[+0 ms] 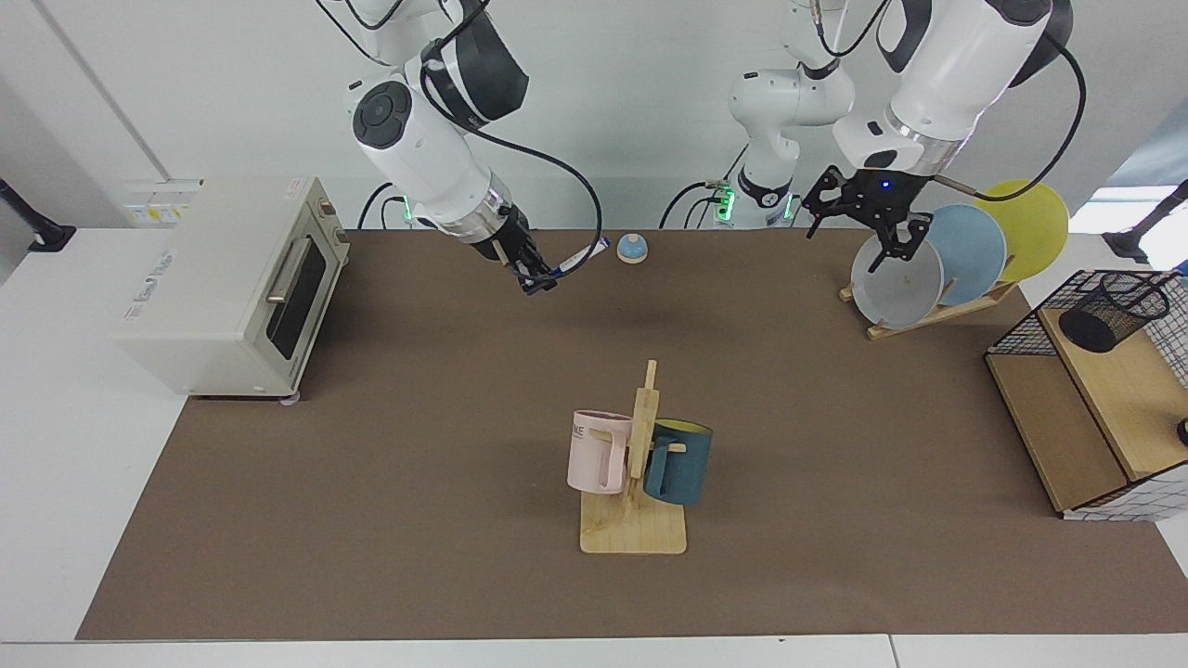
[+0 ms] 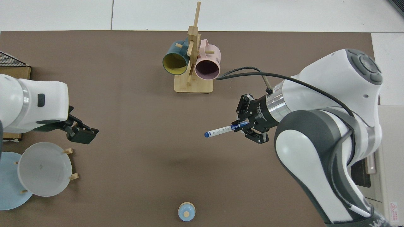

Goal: Put markers into pen holder
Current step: 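Carry the marker to the middle while the left gripper reaches toward it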

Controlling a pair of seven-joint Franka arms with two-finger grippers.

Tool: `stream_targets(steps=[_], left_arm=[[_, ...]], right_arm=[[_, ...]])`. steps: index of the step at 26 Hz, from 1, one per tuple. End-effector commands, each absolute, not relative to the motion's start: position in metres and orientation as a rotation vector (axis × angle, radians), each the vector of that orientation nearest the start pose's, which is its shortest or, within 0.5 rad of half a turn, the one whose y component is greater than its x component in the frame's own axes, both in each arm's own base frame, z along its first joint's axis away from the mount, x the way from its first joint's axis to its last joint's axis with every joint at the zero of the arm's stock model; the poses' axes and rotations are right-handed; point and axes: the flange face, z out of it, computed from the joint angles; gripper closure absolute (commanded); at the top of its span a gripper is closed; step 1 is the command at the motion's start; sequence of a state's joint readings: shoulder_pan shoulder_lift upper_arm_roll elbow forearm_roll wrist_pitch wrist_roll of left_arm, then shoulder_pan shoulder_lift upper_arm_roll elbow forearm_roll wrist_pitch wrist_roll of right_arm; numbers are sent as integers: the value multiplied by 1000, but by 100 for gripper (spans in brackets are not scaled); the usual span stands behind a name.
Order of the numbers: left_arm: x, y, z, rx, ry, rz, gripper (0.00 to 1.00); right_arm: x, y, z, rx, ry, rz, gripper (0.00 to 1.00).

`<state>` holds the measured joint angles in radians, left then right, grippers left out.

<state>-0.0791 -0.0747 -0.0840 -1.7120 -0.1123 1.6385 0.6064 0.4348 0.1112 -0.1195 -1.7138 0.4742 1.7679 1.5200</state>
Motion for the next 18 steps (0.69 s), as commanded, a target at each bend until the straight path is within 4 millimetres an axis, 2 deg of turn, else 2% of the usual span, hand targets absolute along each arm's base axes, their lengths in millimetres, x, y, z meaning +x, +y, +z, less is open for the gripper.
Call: stream_targets(steps=[1,5,9,11,14,16,18], left_arm=[[508,-124,607,-2944,1424,-53,0],[493,-155,606,-2886,1589,-44,0],[477,-183,603,-2830,1687,-122,0],[473,-188,600,-2771,1762,-173,0],[467,-190,595,-2712,1871,-229,0],[464,-189,590,-2647,1939,-270,0],[459,-202,582,-2571,2029,-298,0]], right_arm=[[556,251,517,-2111,1855,633,100],[555,279,510,-2050,1878,623,100],[553,305,503,-2001,1914,607,100],[551,316,503,-1984,1908,595,100],[547,337,493,-1972,1904,570,100],[546,344,490,-1950,1917,564,100],[544,349,490,-1944,1917,562,100]])
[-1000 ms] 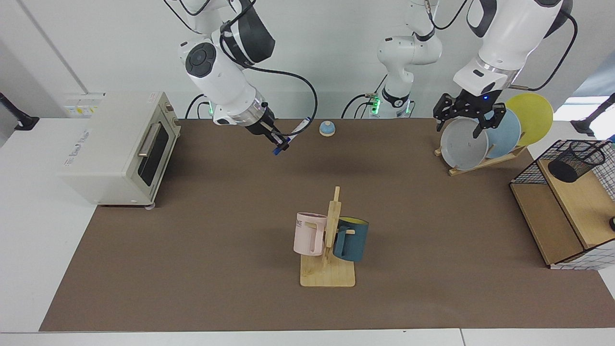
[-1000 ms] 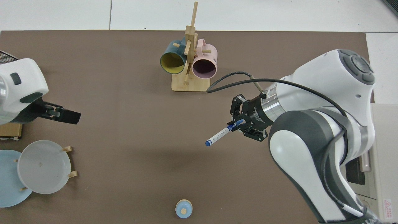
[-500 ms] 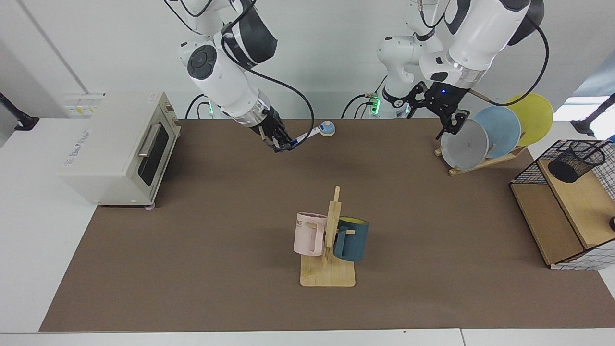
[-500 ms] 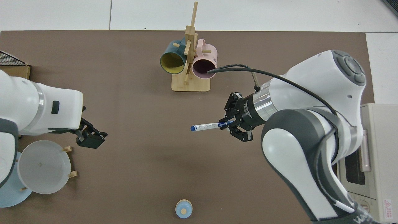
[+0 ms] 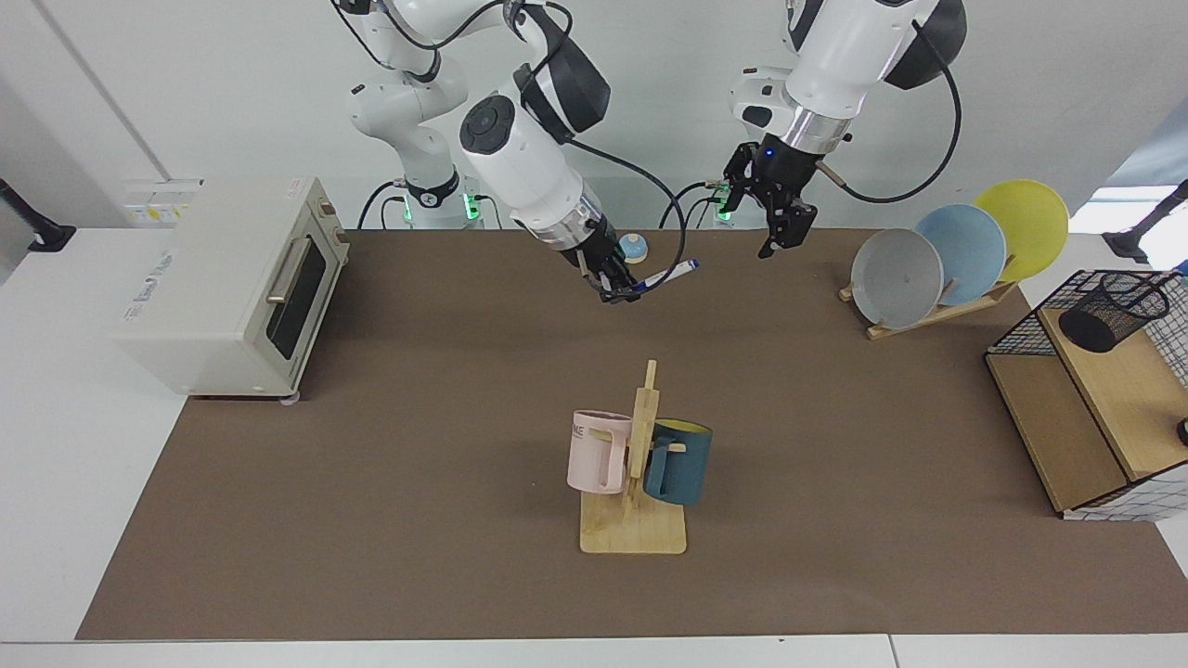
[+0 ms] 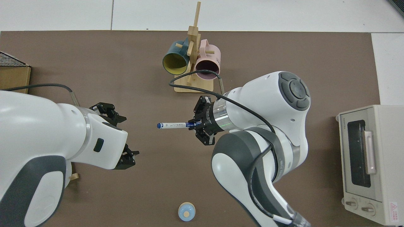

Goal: Put markers into pen holder
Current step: 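Close the left gripper on the marker while the right gripper holds it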

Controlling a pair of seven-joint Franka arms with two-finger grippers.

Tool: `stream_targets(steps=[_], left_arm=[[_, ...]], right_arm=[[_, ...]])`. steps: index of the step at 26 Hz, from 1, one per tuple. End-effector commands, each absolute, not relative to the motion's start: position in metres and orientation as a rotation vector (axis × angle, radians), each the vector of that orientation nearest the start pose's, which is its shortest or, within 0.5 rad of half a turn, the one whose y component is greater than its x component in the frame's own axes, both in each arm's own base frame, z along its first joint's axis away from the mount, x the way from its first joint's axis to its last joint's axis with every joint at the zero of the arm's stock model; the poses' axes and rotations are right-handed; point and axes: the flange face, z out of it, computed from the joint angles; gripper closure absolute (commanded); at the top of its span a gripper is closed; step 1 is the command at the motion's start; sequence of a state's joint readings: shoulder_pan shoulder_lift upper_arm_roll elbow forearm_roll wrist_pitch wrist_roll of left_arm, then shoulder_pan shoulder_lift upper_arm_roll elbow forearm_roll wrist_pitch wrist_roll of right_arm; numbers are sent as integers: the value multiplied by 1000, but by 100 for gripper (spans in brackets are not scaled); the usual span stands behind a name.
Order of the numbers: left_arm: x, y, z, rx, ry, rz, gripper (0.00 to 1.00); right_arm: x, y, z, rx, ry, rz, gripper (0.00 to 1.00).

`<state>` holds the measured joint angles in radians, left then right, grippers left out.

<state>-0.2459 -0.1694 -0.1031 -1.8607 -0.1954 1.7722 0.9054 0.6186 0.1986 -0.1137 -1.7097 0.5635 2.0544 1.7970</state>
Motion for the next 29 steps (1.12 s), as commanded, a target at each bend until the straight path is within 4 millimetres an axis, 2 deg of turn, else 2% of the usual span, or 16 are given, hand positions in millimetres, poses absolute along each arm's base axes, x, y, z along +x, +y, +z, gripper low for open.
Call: stream_targets(steps=[1,6,9,11,17,25,27,28,29], left_arm=[[457,-210,581,-2532,2069,-322,0],[464,-215,562,-2393,2178,-400,0],[462,-222,556,-2386,2207,-422,0],[458,-234,556,-2357,2233,-437,0],[463,-239,556,-2339,2224,-485,1],[463,-255,551,-2328,2238,-486,4],[463,-257,551,-2327,2236,-495,9],[466,-258,545,-2330,2239,-485,15],[468,-258,542,-2332,2241,-478,27]], right_arm=[[544,349,489,-1944,1919,562,100],[542,351,486,-1938,1919,555,100],[542,351,486,-1941,1917,552,100],[542,351,486,-1943,1914,552,100],[542,350,486,-1950,1912,555,100],[541,350,485,-1958,1909,556,100],[541,350,486,-1956,1909,555,100],[542,349,486,-1955,1910,554,100],[542,349,485,-1956,1911,556,100]])
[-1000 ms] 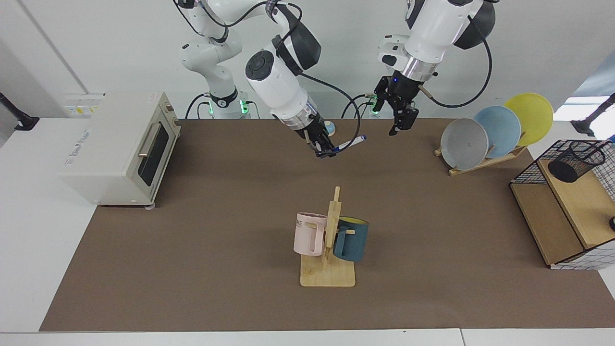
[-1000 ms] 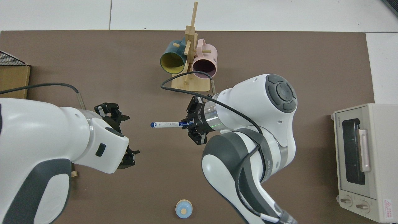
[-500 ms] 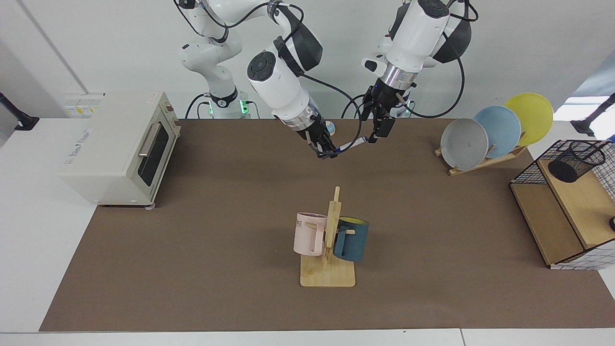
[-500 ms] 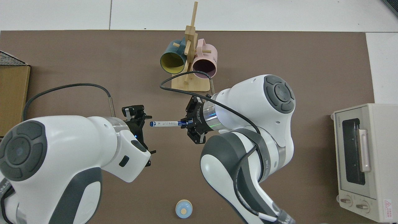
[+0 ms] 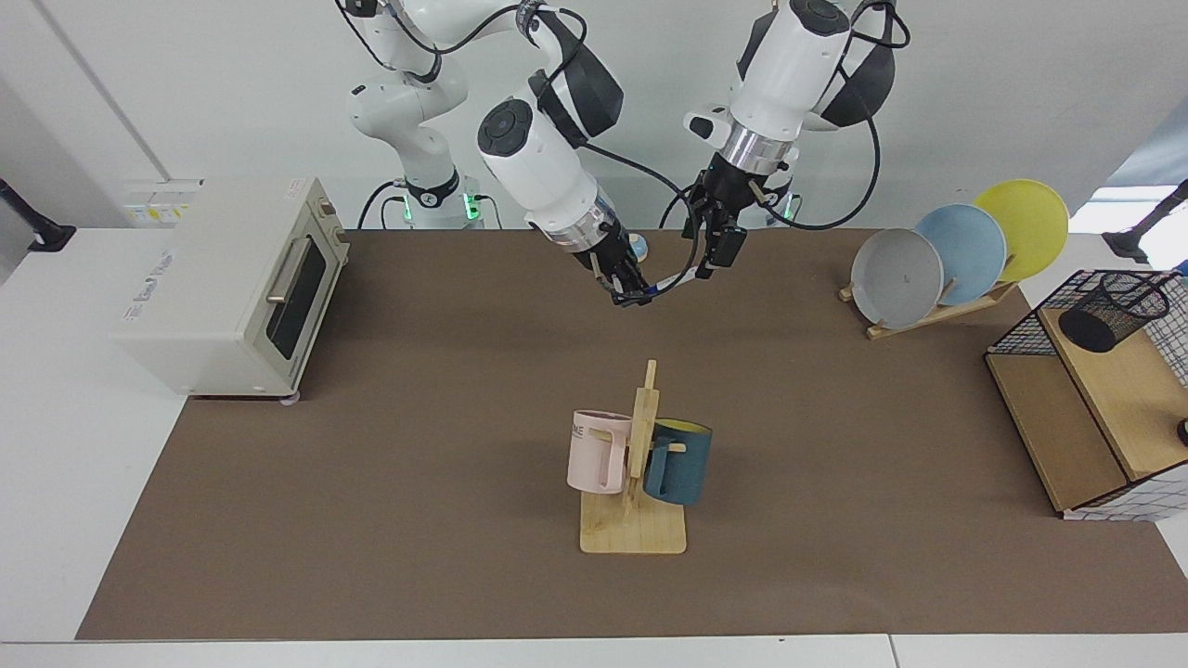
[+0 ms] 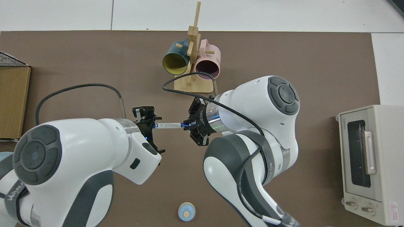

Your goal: Put markers into pen holder

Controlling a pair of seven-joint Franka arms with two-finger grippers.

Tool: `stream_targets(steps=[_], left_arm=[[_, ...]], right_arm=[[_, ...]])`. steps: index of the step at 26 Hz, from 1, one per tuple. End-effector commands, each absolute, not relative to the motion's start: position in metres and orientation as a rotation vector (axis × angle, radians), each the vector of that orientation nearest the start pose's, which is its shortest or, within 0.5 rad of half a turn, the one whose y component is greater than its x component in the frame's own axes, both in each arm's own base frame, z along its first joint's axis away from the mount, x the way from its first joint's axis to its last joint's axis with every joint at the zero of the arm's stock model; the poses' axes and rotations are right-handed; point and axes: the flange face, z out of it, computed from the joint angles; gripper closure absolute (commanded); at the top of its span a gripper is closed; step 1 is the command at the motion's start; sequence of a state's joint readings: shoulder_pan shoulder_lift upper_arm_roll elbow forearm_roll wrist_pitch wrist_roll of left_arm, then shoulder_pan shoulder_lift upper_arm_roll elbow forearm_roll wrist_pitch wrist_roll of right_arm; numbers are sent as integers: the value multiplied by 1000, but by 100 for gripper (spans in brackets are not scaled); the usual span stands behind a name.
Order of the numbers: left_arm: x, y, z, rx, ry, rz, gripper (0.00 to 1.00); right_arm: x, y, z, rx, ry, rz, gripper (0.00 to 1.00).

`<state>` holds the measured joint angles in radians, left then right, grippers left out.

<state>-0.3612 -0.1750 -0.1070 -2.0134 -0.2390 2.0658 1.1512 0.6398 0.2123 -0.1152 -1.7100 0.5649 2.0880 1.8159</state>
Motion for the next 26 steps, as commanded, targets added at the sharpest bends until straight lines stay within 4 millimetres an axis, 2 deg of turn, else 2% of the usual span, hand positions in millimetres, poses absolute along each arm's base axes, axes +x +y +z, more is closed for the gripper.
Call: stream_targets(steps=[1,2,5,15,16,17,19,20,21,23,26], left_arm=[[469,-259,540,-2331,2243,-476,45],[470,-259,540,-2332,2240,-480,65],[470,-263,542,-2327,2248,-481,100],[474,-264,544,-2329,2238,-499,100],[474,-264,544,-2332,2238,-495,100],[474,-263,544,-2332,2236,-494,100],[474,-262,544,-2334,2240,-486,100],[474,-261,544,-2335,2239,-481,100],[474,-260,543,-2343,2235,-478,100],[474,-258,545,-2367,2212,-472,100],[477,-245,541,-2423,2172,-405,100]], right_arm=[[541,349,485,-1958,1911,558,100],[541,349,485,-1962,1912,562,100],[540,349,485,-1972,1909,563,100],[539,349,486,-1981,1901,564,100],[540,349,485,-1980,1902,567,97],[540,348,485,-1980,1904,569,79],[539,346,484,-1990,1908,575,26],[537,347,485,-2011,1902,566,8],[535,347,485,-2041,1885,563,1],[530,346,486,-2149,1793,549,1],[524,331,487,-2355,1589,553,1]])
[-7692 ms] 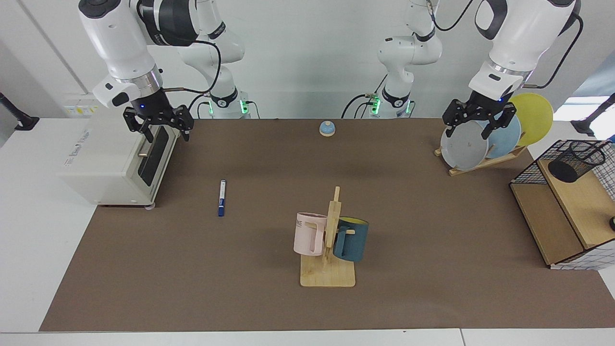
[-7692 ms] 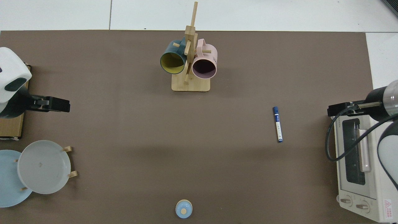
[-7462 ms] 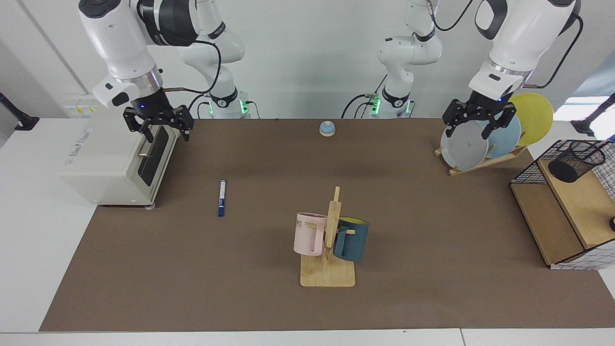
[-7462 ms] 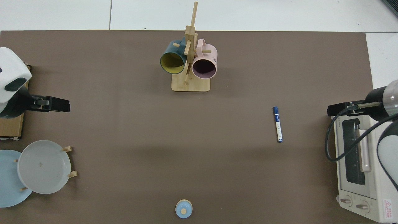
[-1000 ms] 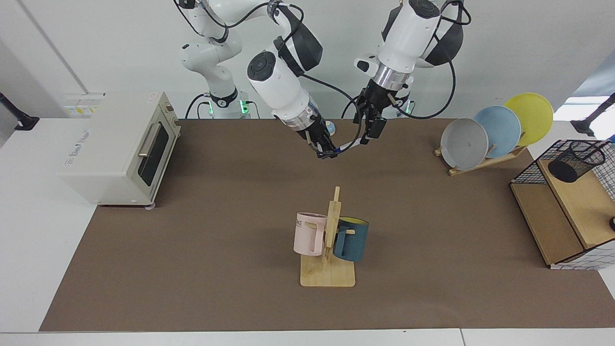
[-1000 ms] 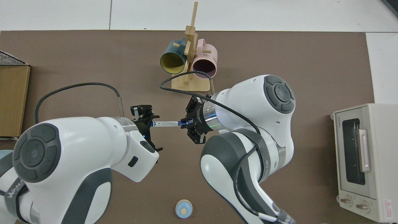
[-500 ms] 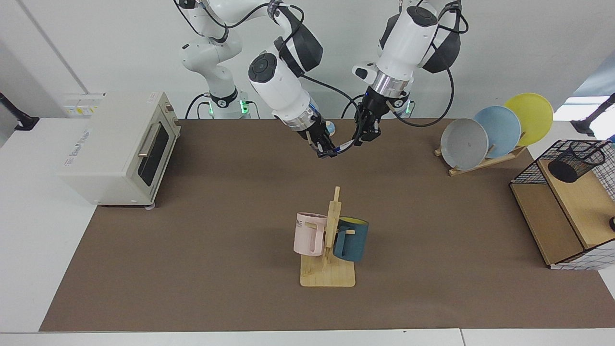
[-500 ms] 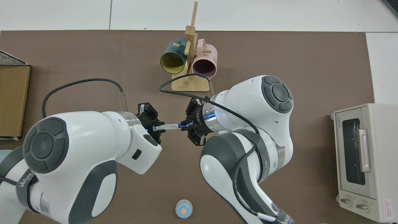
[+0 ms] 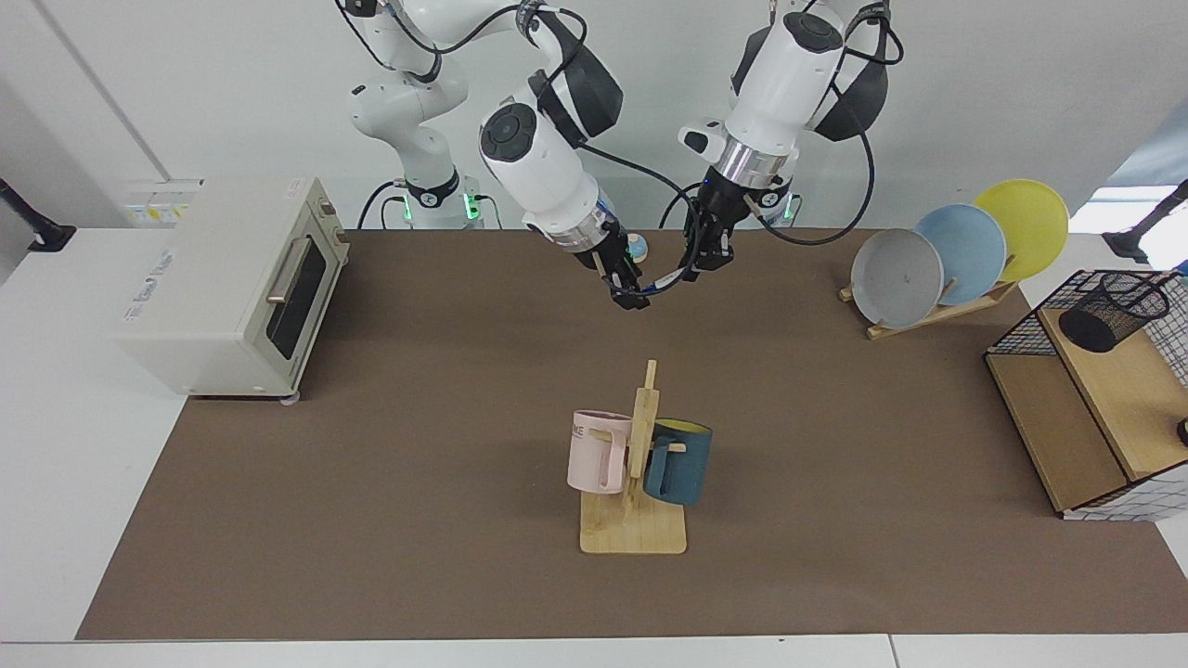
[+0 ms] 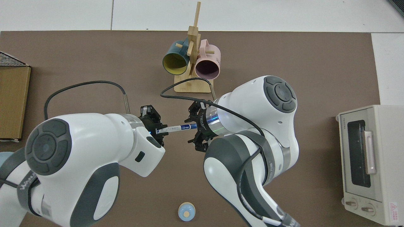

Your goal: Put markers into pen holder

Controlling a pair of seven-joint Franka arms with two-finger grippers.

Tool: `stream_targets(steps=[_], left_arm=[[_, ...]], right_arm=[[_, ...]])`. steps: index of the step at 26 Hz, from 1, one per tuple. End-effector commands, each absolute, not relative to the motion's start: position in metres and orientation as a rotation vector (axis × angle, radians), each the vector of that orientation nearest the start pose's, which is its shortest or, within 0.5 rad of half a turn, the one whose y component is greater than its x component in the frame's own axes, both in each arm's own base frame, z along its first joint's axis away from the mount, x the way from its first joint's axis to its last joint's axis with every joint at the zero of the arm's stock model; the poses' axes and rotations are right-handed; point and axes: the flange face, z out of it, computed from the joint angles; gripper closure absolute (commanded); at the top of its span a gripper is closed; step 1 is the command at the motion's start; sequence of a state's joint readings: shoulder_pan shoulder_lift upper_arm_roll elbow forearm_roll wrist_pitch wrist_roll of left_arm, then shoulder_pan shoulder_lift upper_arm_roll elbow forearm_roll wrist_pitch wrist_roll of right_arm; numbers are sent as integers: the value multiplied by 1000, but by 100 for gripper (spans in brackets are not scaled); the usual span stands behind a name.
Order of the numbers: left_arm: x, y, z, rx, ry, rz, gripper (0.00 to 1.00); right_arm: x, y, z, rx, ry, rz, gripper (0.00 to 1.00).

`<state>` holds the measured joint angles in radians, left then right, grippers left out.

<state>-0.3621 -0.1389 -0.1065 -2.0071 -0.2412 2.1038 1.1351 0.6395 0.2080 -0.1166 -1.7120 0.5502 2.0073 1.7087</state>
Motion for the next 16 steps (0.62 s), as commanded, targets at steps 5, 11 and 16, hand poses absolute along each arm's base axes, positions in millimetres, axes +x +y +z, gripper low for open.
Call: stream_targets(steps=[5,11,16], left_arm=[[489,-200,537,-2451,2097,-255,100],[503,-126,534,-2445,1951,2,100],[524,-30,543,-2375,1838,115,100]], right_arm=[[526,290,496,-2624,1221,504,1],[535,229,519,-2911,814,274,0],[548,158,545,-2991,474,153,1]])
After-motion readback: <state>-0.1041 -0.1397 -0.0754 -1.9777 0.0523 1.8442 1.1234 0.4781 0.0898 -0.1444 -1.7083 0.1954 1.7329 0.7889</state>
